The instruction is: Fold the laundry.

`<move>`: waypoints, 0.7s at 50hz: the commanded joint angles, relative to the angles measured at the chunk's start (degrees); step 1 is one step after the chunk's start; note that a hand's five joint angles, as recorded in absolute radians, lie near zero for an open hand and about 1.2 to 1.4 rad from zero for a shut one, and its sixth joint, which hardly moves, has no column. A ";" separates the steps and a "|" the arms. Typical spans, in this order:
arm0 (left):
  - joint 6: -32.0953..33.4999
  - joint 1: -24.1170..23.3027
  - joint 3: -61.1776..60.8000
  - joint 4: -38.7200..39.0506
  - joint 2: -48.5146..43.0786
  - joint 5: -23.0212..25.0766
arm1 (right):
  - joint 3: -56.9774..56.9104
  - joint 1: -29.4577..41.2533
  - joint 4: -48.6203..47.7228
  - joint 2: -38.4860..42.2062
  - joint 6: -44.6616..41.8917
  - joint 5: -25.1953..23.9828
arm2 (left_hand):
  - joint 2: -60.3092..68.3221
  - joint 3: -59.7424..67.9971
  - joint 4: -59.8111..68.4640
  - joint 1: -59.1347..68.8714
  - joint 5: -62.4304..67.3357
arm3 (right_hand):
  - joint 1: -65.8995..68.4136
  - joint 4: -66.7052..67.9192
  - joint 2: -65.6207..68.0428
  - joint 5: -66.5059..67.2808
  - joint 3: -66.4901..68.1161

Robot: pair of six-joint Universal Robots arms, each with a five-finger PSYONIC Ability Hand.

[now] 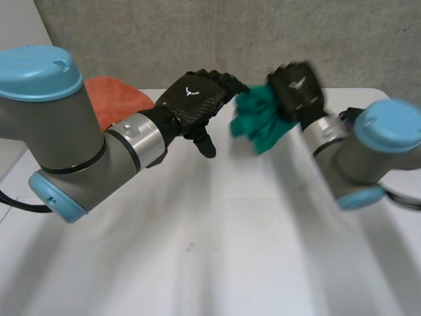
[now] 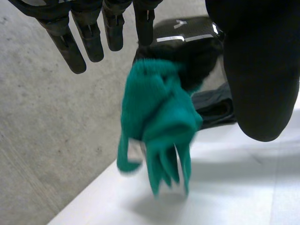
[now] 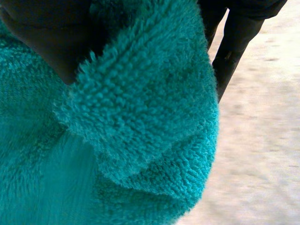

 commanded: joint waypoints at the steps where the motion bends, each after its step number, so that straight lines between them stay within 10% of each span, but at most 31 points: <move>1: -0.13 -0.41 -0.18 0.32 0.50 -0.09 | -6.18 -14.78 -6.17 1.14 9.03 -7.54 | -1.94 -2.68 -1.88 -1.66 -2.55 | 21.94 12.29 14.72 16.71 14.33; 18: 0.05 -1.55 -0.80 0.41 -1.52 -0.09 | -22.62 -39.13 -18.58 30.49 18.45 -27.84 | -1.78 -2.51 -1.71 -1.49 -2.38 | 21.94 12.29 14.72 16.71 14.33; 35: 0.05 -3.48 -0.45 0.41 -2.58 -0.09 | -12.17 -43.18 -17.96 24.36 17.93 -35.67 | -1.61 -2.34 -1.54 -1.32 -2.21 | 14.83 5.19 7.62 9.60 7.23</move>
